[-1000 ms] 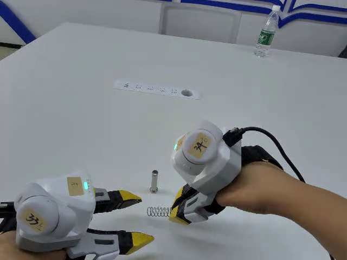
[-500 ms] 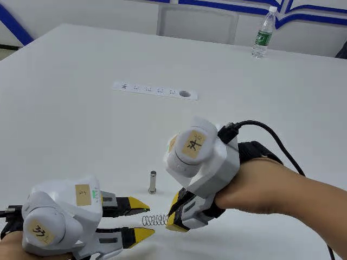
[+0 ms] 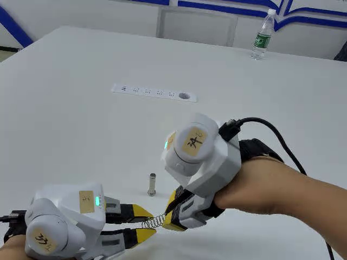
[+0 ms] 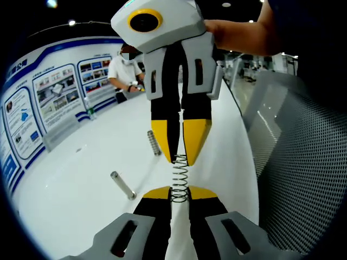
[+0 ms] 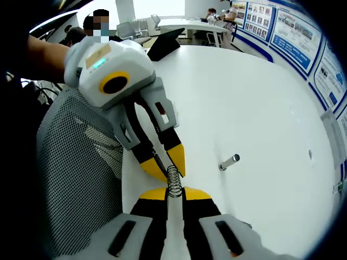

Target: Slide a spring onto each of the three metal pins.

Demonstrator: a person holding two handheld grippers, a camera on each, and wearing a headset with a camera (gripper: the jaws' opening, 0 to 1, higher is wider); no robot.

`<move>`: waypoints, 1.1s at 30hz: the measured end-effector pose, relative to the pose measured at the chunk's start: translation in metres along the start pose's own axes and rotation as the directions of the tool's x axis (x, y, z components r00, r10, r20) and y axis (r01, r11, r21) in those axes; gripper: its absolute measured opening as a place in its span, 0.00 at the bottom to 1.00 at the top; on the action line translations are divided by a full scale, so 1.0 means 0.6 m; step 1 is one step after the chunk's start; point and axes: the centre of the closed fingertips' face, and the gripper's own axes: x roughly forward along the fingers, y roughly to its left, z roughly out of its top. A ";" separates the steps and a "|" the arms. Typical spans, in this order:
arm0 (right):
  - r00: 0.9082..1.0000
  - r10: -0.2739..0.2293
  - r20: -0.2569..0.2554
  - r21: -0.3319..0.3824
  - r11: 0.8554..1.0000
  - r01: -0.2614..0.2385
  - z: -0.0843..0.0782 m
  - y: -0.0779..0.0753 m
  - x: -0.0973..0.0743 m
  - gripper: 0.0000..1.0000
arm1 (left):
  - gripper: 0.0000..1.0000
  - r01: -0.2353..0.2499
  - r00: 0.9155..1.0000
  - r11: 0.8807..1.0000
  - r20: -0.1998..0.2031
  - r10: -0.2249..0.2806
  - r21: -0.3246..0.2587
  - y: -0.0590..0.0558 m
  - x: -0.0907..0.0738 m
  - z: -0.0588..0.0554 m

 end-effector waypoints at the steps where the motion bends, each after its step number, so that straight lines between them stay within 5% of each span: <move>1: 1.000 -0.002 0.005 -0.002 1.000 0.002 0.003 0.000 -0.001 0.11 | 0.11 0.000 1.000 1.000 0.002 0.000 -0.001 0.001 0.000 0.001; 33: 0.997 -0.034 0.065 -0.045 0.998 0.037 0.038 -0.008 -0.011 0.11 | 0.12 -0.004 0.999 0.998 0.043 0.006 -0.057 0.009 0.008 0.020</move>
